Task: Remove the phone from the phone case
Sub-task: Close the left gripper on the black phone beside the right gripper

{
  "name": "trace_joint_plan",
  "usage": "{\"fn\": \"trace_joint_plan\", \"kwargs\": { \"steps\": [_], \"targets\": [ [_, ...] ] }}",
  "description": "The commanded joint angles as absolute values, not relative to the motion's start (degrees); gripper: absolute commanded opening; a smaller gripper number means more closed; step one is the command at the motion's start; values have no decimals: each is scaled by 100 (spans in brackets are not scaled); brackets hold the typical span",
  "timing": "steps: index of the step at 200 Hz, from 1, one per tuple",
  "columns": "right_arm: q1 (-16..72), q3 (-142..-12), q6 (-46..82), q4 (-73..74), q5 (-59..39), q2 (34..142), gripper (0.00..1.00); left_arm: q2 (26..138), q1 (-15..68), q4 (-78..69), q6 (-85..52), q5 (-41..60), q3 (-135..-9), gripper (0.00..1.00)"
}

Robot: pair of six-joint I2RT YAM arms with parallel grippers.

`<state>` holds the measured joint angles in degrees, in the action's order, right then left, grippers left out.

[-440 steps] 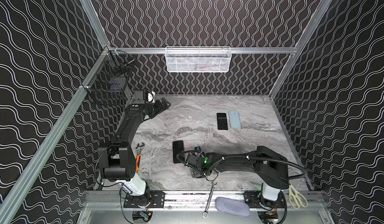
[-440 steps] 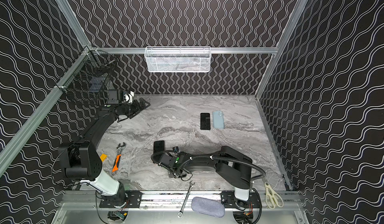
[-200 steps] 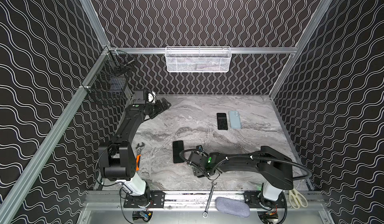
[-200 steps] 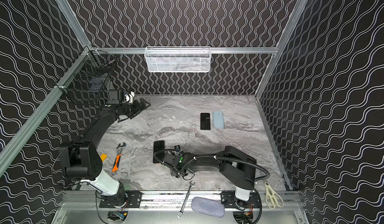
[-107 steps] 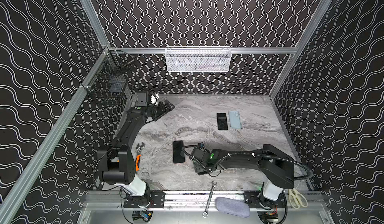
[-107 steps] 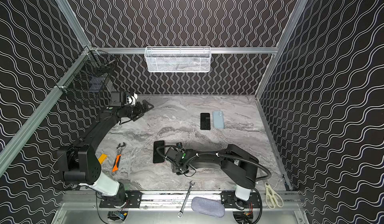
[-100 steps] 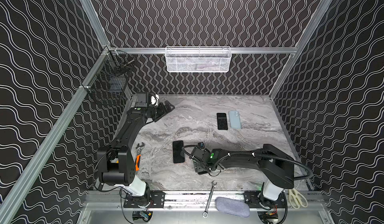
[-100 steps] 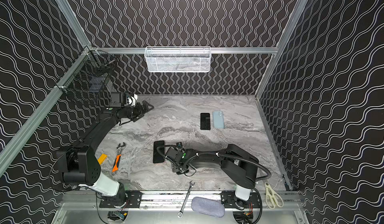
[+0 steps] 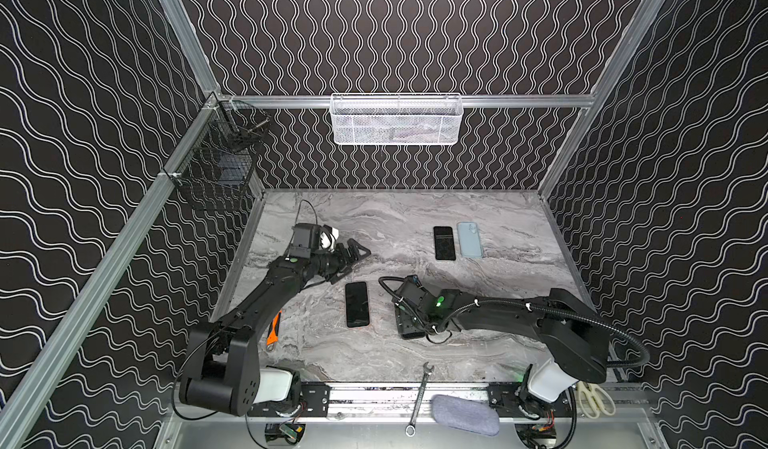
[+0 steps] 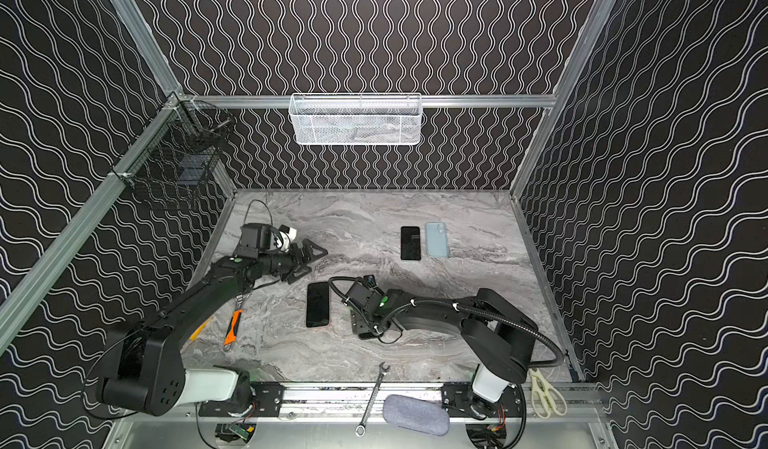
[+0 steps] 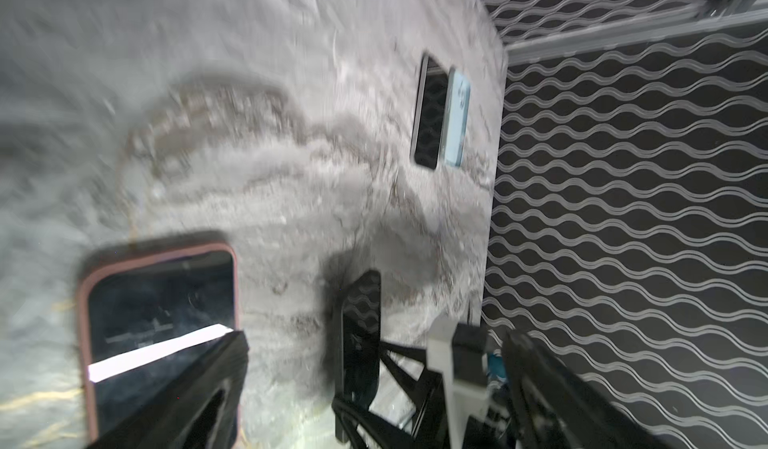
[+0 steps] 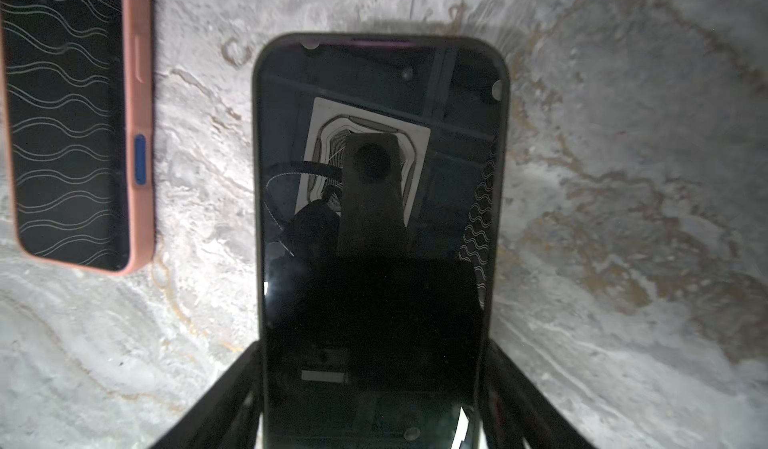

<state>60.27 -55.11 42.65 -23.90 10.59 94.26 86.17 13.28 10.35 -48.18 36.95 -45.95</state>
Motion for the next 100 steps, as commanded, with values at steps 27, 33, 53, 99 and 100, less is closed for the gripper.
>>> {"fn": "trace_joint_plan", "kwargs": {
  "steps": [27,33,53,99,100],
  "targets": [
    [5837,-5543,4049,-2333,1028,9037,67,8614,1891,-333,-5713,3963,-3890,98],
    [5819,-5551,4023,-2333,1013,8992,67,8606,1957,-498,-5778,3988,-3809,98],
    [5775,-5635,3917,-2312,877,8879,66,8546,2127,-680,-5856,3982,-3722,98],
    [5752,-5909,3867,-2335,656,8775,66,8469,2494,-902,-5999,3696,-3686,96],
    [5755,-5912,3867,-2337,653,8778,66,8471,2500,-908,-6005,3689,-3689,96]
  ]
}}
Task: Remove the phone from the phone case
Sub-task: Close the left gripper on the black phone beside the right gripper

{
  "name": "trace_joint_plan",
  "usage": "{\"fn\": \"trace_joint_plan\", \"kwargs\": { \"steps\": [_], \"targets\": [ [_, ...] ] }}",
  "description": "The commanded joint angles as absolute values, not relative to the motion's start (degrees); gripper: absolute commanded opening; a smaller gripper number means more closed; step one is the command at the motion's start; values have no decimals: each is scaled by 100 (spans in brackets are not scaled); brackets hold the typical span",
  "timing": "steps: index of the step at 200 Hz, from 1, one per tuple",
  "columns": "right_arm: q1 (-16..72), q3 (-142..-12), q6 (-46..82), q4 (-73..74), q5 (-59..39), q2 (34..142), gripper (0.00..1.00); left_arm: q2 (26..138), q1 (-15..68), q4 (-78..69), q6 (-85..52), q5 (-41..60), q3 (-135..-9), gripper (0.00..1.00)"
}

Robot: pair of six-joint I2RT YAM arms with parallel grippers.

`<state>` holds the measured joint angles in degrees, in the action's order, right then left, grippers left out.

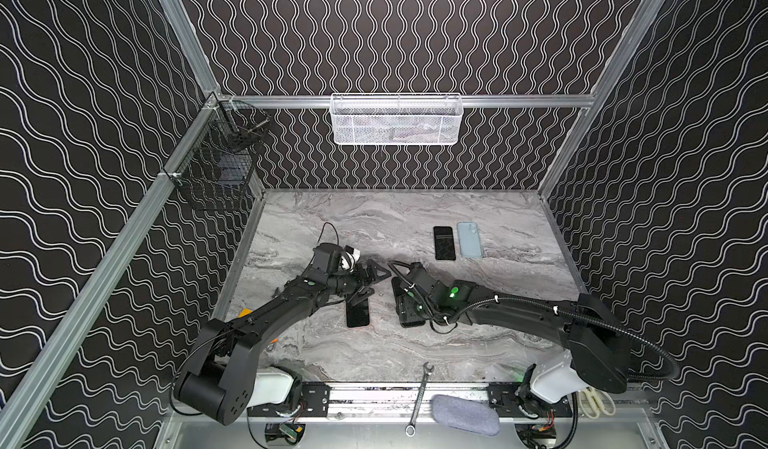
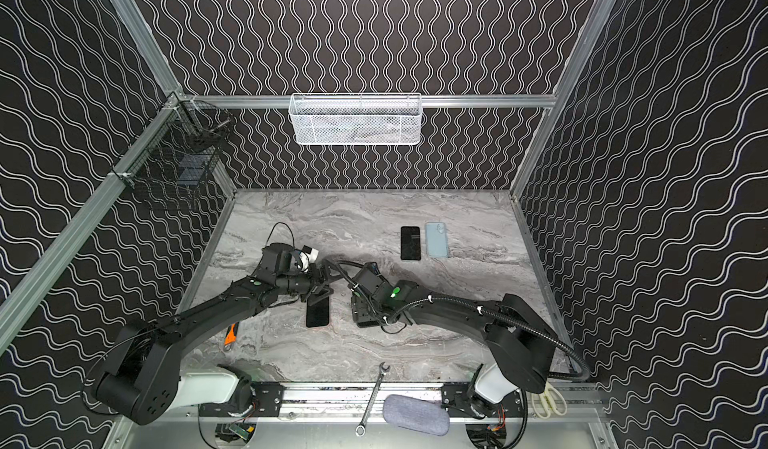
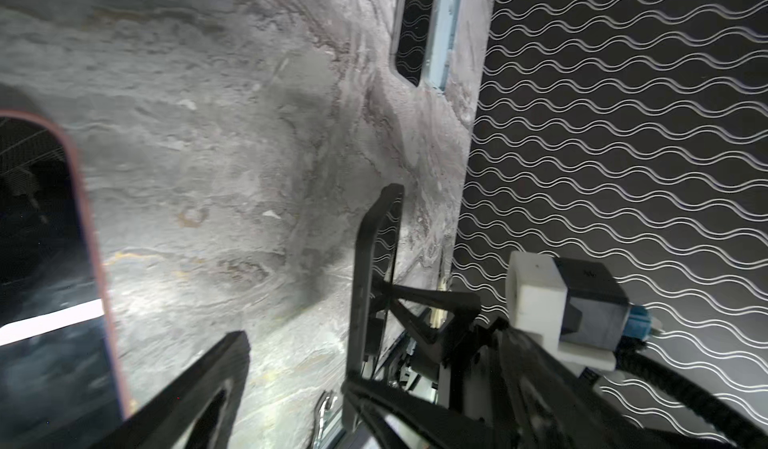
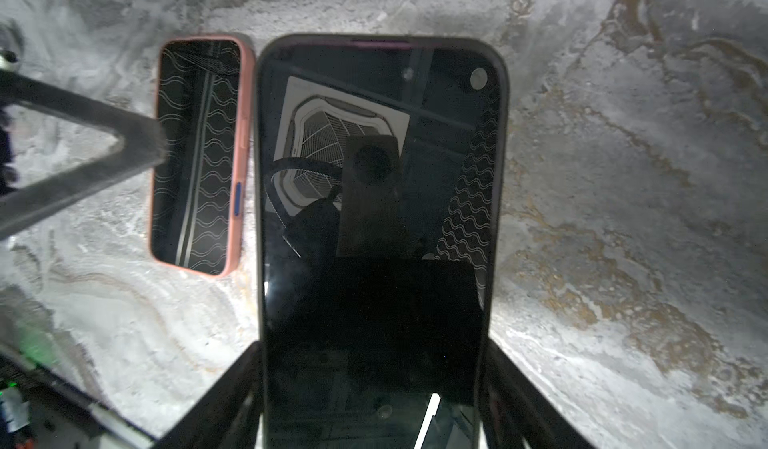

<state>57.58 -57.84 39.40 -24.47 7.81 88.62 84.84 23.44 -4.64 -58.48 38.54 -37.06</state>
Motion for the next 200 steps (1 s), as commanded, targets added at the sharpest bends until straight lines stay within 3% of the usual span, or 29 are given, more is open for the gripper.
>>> {"fn": "trace_joint_plan", "kwargs": {
  "steps": [1,43,200],
  "targets": [
    [5756,-5914,3867,-2337,652,8775,67,8472,2507,-911,-6013,3686,-3686,95],
    [5705,-5871,3902,-2142,422,8684,66,8582,2772,-1113,-6123,3465,-3630,88],
    [5704,-5785,3888,-1941,24,8596,64,8972,3052,-1485,-6137,3101,-3814,30]
  ]
}}
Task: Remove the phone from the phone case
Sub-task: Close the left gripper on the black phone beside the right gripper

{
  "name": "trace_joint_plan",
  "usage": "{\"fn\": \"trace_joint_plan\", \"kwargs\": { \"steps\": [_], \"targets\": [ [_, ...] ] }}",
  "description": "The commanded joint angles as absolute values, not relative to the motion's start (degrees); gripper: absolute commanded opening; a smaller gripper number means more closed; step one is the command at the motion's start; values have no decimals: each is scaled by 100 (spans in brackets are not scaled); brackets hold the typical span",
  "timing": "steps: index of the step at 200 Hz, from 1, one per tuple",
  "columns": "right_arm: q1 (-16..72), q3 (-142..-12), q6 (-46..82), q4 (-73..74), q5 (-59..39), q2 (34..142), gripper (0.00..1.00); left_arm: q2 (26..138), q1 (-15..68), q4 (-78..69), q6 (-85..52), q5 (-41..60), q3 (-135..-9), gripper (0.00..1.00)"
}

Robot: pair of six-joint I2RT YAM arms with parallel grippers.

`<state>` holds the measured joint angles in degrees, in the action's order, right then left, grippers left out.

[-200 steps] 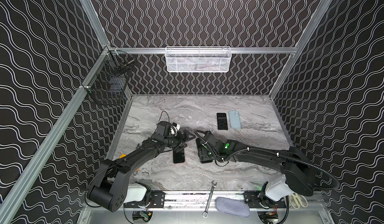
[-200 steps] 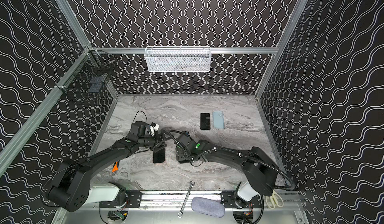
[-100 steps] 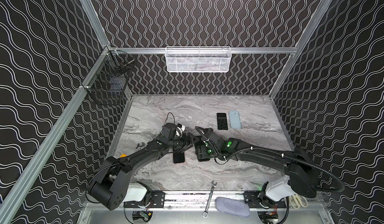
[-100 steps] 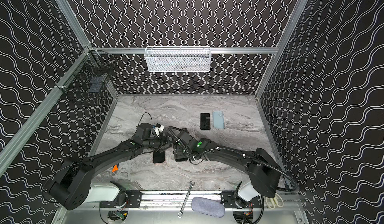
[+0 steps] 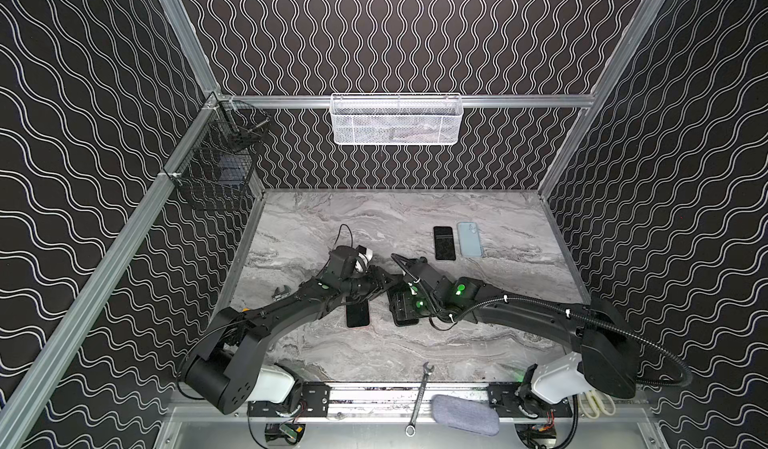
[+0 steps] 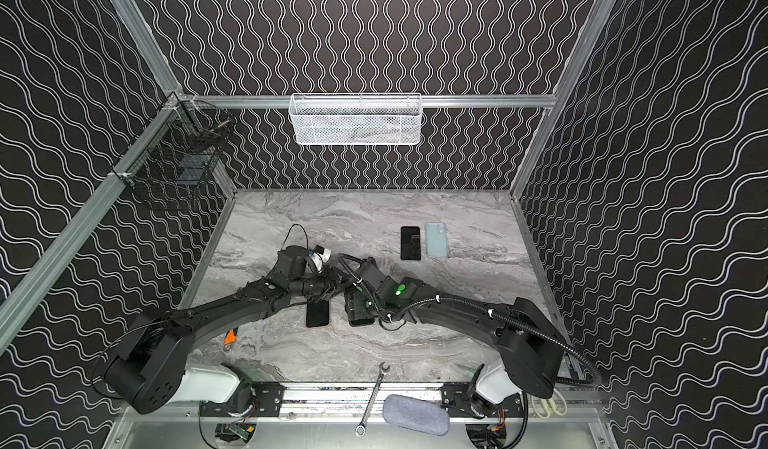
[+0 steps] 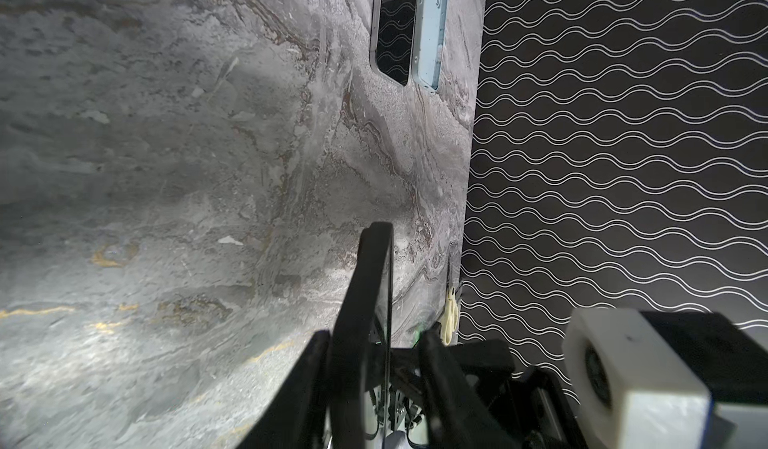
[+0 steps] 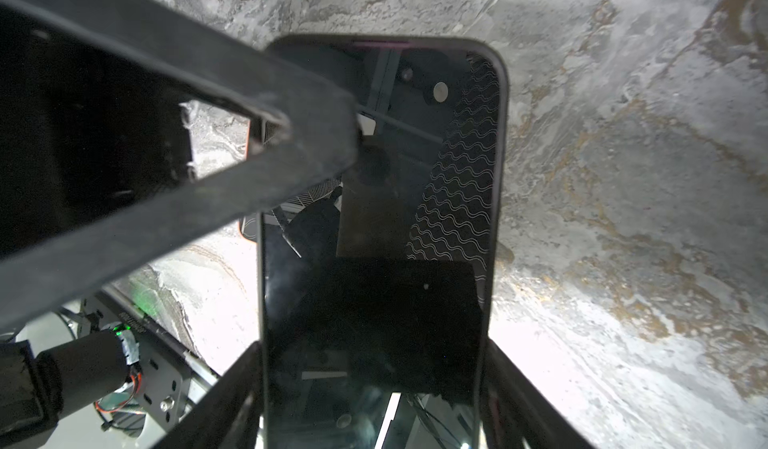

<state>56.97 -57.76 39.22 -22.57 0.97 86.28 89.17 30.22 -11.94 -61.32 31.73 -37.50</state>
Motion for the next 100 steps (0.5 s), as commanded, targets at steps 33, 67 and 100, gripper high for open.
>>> {"fn": "trace_joint_plan", "kwargs": {
  "steps": [33,67,100],
  "targets": [
    [5695,-5849,3841,-1993,49,8675,64,9062,3073,-1545,-6199,3113,-3837,16],
    [5617,-5818,3824,-1942,11,8657,64,9095,3085,-1569,-6198,3103,-3865,8],
    [5575,-5801,3796,-1887,-31,8610,65,9079,3103,-1600,-6183,3059,-3858,0]
  ]
}}
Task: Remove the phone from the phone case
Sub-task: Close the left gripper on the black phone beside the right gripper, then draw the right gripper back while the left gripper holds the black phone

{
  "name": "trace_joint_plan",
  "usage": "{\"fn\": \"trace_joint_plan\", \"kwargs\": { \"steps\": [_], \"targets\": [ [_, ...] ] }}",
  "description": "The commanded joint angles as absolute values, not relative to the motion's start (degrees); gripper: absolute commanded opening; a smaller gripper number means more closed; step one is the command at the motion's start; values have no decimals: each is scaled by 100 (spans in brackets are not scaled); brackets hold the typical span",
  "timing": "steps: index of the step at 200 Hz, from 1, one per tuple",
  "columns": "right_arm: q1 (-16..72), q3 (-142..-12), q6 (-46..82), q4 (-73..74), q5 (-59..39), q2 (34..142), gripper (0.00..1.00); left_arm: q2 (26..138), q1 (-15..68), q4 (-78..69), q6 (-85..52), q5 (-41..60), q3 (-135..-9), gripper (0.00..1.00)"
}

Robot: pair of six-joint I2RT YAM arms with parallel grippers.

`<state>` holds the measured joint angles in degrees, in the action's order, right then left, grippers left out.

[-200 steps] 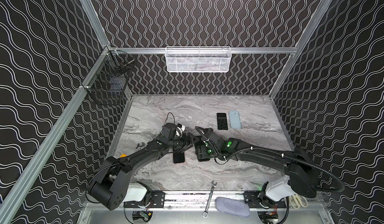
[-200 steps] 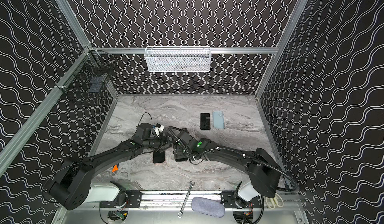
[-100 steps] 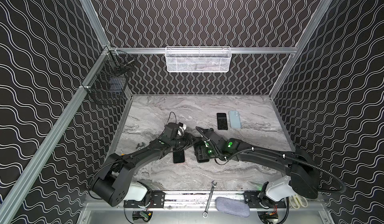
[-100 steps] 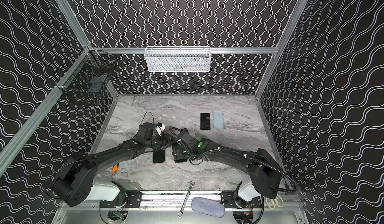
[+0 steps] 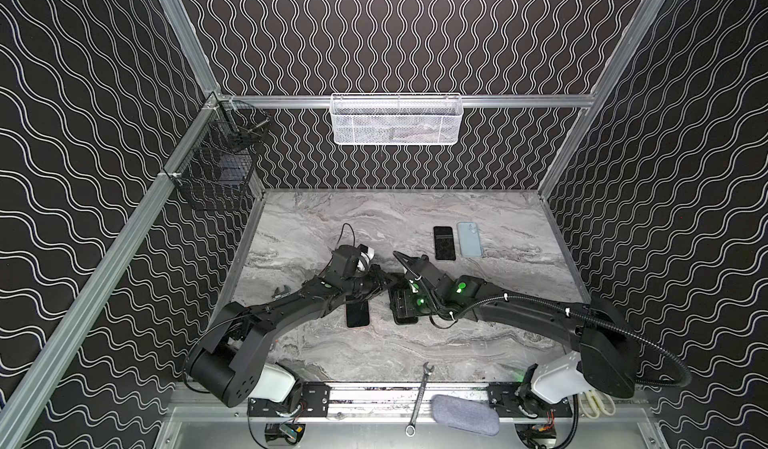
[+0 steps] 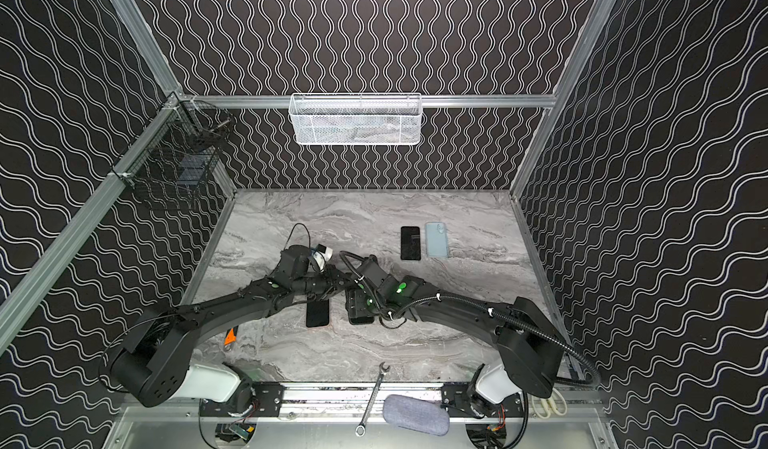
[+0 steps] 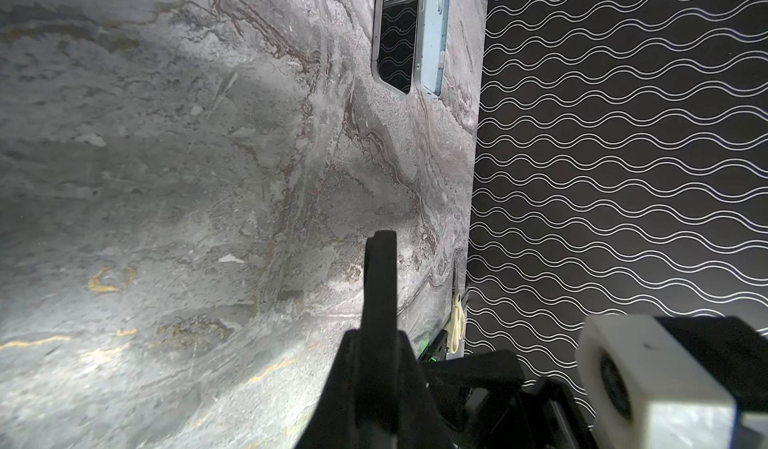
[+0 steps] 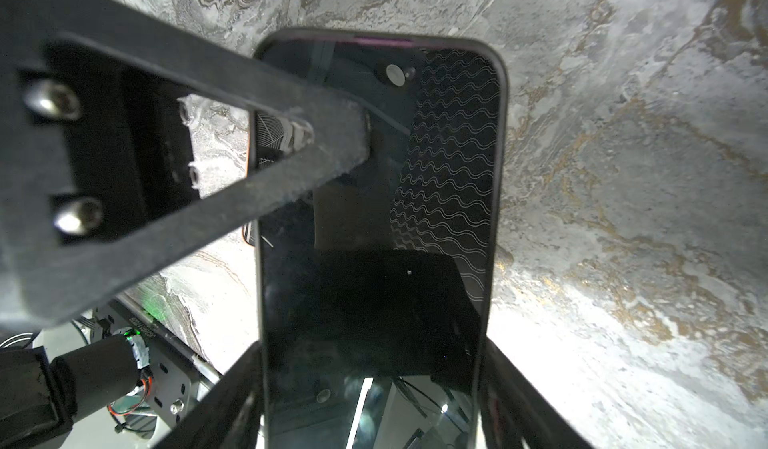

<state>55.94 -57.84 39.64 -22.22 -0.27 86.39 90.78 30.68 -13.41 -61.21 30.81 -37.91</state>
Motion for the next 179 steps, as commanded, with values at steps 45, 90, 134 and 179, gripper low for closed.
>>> {"fn": "trace_joint_plan", "kwargs": {
  "steps": [45,90,134,179],
  "targets": [
    [5511,-5832,3543,-1819,-108,8390,84,9043,3103,-1631,-6190,3099,-4020,0],
    [5412,-5751,3386,-1661,-224,7731,100,9135,3081,-1654,-6179,3172,-4366,0],
    [5150,-5266,3367,-1212,-616,6686,100,9233,2883,-1871,-6161,3303,-4720,0],
    [4845,-4746,3385,-971,-451,5794,100,8888,2718,-1958,-6297,2457,-4974,0]
  ]
}}
